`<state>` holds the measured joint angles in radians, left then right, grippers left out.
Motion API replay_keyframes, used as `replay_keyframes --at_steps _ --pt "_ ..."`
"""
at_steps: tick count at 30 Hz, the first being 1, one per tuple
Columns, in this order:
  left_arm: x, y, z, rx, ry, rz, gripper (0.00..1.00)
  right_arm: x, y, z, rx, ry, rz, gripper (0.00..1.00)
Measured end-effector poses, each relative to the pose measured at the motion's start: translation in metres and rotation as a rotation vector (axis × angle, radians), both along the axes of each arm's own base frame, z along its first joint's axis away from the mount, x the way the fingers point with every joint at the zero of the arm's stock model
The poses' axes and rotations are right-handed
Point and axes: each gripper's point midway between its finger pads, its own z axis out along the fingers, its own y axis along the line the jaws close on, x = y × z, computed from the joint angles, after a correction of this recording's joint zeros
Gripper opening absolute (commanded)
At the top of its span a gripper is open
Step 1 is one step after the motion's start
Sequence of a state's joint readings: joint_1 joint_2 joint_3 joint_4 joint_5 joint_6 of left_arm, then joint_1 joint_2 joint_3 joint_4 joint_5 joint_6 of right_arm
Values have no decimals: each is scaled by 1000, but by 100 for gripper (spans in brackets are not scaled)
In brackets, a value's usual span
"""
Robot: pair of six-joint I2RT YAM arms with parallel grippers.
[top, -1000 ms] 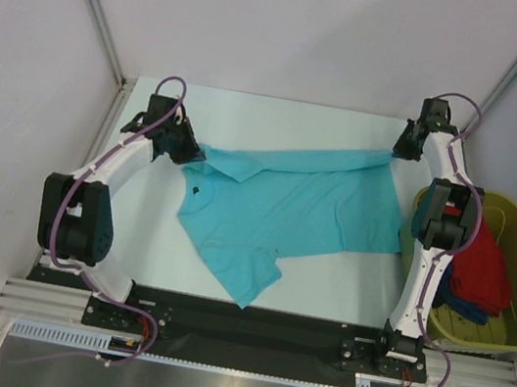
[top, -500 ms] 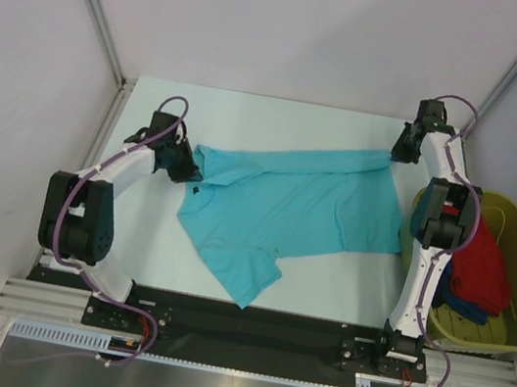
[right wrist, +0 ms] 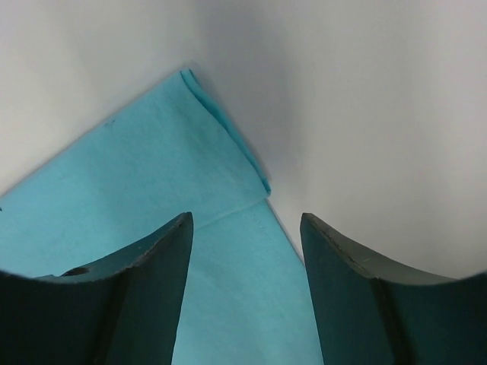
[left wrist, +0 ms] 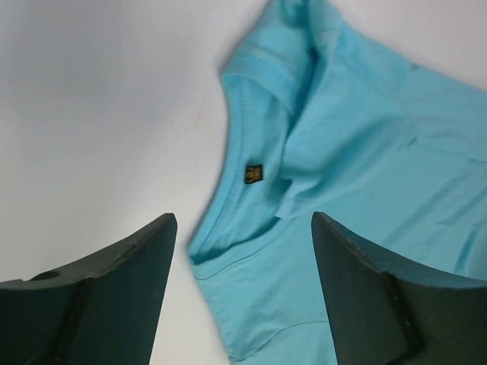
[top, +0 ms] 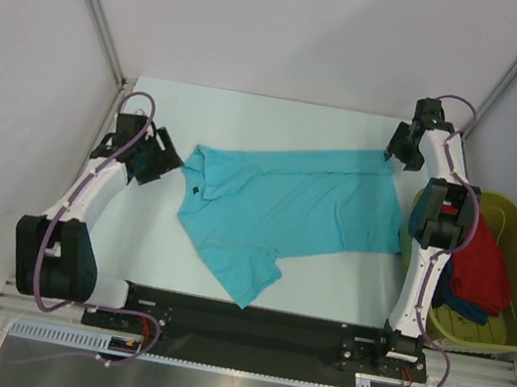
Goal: Fold and stack the t-shirts
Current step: Fold the tshirt
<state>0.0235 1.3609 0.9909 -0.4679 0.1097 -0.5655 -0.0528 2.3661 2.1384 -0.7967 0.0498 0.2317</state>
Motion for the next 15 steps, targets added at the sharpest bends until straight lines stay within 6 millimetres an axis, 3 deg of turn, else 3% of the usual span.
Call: replay_keyframes --at_steps 3,6,10,15 --pt "-5 4 -31 3 66 -5 73 -5 8 7 -3 8 10 66" --pt "-26 -2 -69 -24 168 -23 71 -13 30 23 -4 -13 49 66" --pt "-46 -12 -96 -97 252 -34 58 -52 87 54 12 -39 165 67" --pt "-47 -15 -109 -146 285 -20 51 -92 148 78 41 -77 306 67"
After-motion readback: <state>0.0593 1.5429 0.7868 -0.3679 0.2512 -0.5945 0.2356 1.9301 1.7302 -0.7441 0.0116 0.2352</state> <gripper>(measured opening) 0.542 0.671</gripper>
